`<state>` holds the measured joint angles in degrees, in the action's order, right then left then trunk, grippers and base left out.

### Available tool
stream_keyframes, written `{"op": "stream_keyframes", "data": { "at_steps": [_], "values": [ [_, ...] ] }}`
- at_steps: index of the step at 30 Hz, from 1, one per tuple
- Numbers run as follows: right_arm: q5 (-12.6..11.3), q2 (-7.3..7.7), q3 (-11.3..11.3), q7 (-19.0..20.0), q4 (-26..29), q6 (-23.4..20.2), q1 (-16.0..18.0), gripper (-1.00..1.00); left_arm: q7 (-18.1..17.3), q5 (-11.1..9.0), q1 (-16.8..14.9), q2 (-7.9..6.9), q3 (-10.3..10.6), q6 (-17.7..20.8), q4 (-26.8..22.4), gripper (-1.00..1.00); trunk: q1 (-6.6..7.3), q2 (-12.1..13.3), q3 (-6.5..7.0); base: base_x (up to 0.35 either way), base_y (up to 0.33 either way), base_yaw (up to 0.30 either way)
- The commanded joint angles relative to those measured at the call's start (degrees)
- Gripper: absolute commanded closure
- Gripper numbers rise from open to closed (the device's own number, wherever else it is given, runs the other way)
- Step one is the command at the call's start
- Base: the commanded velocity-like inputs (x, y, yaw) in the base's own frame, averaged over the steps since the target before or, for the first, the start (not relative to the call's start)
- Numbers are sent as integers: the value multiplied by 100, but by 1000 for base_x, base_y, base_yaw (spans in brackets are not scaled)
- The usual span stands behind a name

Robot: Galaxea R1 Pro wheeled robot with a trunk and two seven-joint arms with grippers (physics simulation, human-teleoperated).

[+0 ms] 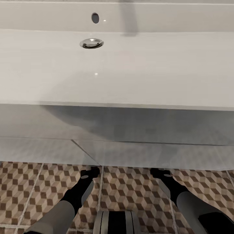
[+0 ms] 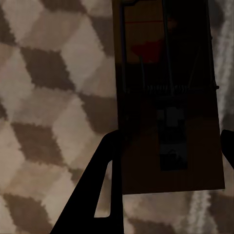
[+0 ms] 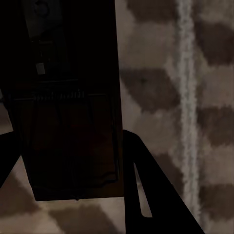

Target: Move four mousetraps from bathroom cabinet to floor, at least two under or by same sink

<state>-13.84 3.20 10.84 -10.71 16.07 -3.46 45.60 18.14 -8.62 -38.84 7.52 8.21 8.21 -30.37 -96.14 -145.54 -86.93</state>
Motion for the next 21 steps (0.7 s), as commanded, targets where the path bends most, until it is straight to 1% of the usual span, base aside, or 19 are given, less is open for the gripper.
{"op": "stream_keyframes", "data": {
  "at_steps": [1,14,21],
  "values": [
    [-66,5,49,-37,17,-32,0,100,62,-53,-1,-6,47,30,-11,100,1,-1,-3,15,0,0],
    [-63,5,49,-37,31,-4,2,100,66,-51,-1,-5,49,32,-13,100,1,-1,-3,3,0,0],
    [-65,17,14,-36,36,-21,2,100,66,-48,-1,-5,49,32,-11,100,1,-1,-3,0,0,-1]
  ]
}}
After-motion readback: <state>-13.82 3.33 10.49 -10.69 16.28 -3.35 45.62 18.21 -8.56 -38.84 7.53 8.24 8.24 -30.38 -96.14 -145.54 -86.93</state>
